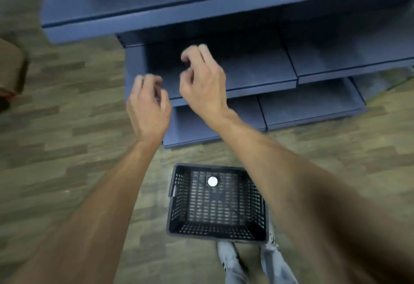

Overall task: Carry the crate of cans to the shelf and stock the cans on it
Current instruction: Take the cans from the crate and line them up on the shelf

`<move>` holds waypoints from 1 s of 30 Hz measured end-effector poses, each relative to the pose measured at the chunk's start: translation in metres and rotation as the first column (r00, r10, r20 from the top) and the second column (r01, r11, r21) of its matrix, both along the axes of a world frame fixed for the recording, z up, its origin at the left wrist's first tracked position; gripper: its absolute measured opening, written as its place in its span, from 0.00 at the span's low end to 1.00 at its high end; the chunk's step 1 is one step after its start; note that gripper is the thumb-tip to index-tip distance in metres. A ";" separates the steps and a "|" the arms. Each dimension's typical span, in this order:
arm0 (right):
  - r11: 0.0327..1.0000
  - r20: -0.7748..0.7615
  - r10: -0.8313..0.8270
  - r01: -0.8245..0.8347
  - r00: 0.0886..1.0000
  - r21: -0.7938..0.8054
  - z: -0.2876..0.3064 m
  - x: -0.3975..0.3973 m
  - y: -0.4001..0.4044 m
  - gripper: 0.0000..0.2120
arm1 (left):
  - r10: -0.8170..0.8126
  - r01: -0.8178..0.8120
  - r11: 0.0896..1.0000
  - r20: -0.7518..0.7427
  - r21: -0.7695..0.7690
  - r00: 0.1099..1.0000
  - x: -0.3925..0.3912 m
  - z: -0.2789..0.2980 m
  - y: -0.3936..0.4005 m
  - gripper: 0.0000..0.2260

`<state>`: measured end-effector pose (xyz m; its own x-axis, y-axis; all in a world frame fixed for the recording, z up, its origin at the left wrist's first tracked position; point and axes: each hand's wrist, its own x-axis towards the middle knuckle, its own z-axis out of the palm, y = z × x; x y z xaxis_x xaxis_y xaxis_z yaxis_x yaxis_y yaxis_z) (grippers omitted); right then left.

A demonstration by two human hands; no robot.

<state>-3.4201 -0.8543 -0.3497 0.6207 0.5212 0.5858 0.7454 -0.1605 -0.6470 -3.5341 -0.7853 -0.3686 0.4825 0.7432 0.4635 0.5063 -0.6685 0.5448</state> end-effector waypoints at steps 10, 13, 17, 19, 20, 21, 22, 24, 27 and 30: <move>0.523 -0.379 -0.168 -0.244 0.910 -0.817 -0.225 -0.038 -0.125 0.14 | -0.229 -0.211 0.840 -0.680 -0.499 0.697 -0.050 -0.190 -0.079 0.15; 0.391 -0.404 -0.203 -0.304 0.892 -0.869 -0.290 -0.047 -0.147 0.16 | -0.304 -0.271 0.780 -0.720 -0.564 0.624 -0.062 -0.244 -0.099 0.18; 0.260 -0.463 -0.240 -0.403 0.854 -0.878 -0.374 -0.062 -0.153 0.25 | -0.296 -0.335 0.753 -0.746 -0.567 0.596 -0.070 -0.320 -0.108 0.18; 0.229 -0.462 -0.205 -0.417 0.863 -0.880 -0.413 -0.064 -0.150 0.26 | -0.250 -0.385 0.738 -0.755 -0.554 0.606 -0.067 -0.358 -0.114 0.18; 0.233 -0.451 -0.192 -0.406 0.872 -0.884 -0.431 -0.063 -0.149 0.26 | -0.241 -0.390 0.733 -0.749 -0.557 0.617 -0.063 -0.376 -0.118 0.17; 0.242 -0.444 -0.183 -0.398 0.877 -0.885 -0.449 -0.063 -0.148 0.25 | -0.242 -0.386 0.729 -0.740 -0.566 0.627 -0.061 -0.396 -0.121 0.17; 0.249 -0.444 -0.174 -0.397 0.879 -0.883 -0.465 -0.064 -0.146 0.24 | -0.250 -0.386 0.724 -0.738 -0.572 0.626 -0.060 -0.412 -0.123 0.17; 0.251 -0.454 -0.147 -0.411 0.879 -0.877 -0.494 -0.067 -0.142 0.24 | -0.264 -0.384 0.721 -0.741 -0.577 0.618 -0.062 -0.440 -0.126 0.17; 0.232 -0.442 -0.123 -0.407 0.889 -0.883 -0.539 -0.077 -0.143 0.25 | -0.238 -0.407 0.709 -0.738 -0.576 0.631 -0.072 -0.476 -0.137 0.18; 0.197 -0.451 -0.136 -0.422 0.882 -0.885 -0.580 -0.091 -0.149 0.26 | -0.264 -0.407 0.704 -0.746 -0.582 0.611 -0.089 -0.501 -0.155 0.18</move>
